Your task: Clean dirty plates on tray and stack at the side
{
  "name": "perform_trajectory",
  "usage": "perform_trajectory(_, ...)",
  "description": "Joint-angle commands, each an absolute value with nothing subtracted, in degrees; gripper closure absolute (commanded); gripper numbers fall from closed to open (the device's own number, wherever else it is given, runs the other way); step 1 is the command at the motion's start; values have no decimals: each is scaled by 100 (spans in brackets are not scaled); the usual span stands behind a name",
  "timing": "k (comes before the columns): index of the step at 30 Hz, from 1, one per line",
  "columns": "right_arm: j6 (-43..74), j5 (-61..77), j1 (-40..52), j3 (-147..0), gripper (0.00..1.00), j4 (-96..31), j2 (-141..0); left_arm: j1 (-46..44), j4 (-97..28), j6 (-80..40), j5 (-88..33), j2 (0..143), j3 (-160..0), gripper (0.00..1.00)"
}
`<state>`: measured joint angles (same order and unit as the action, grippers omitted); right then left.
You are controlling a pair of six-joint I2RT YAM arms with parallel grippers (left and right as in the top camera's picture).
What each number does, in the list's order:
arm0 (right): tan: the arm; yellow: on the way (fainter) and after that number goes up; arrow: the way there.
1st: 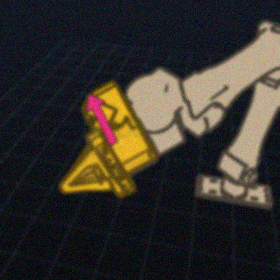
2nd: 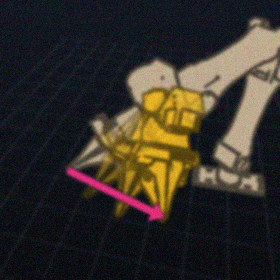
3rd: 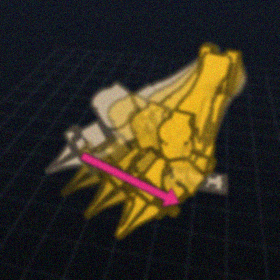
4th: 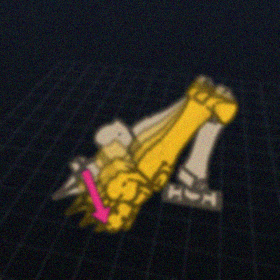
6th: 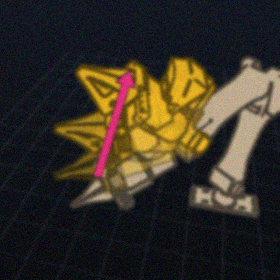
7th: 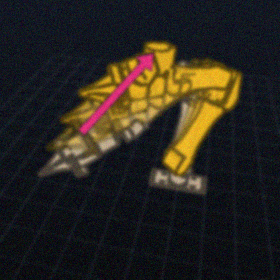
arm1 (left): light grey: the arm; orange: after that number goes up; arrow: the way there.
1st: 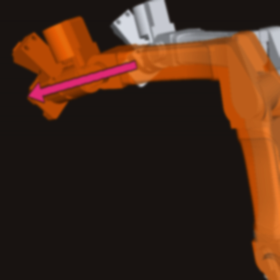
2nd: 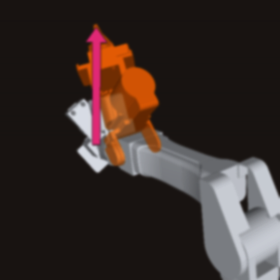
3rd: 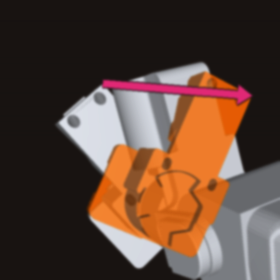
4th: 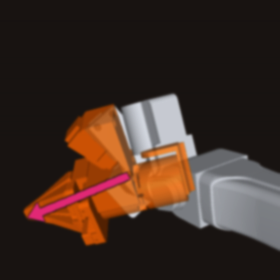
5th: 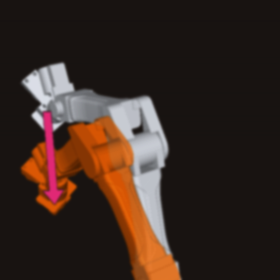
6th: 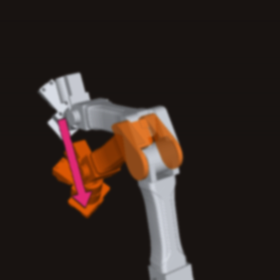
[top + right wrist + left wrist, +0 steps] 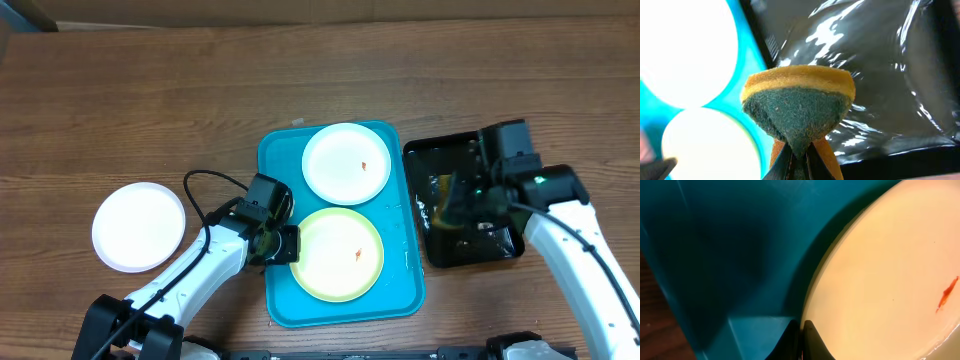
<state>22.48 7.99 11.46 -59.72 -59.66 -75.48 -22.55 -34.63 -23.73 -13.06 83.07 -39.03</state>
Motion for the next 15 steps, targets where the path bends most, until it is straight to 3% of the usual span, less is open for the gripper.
perform_trajectory(1, 2206, 1323, 1697, -6040, 96, -5885, -7509, -2290, -3444, -2858, -1516, 8326, -3872, 96)
perform_trajectory(8, 2276, 1315, 3142, -5756, 96, -5271, -7865, -2292, -3439, -3267, -1658, 8326, -3872, 96)
perform_trajectory(15, 2648, 1256, 3964, -5446, 96, -4060, -8722, -2292, -3435, -3485, -1658, 8326, -3872, 96)
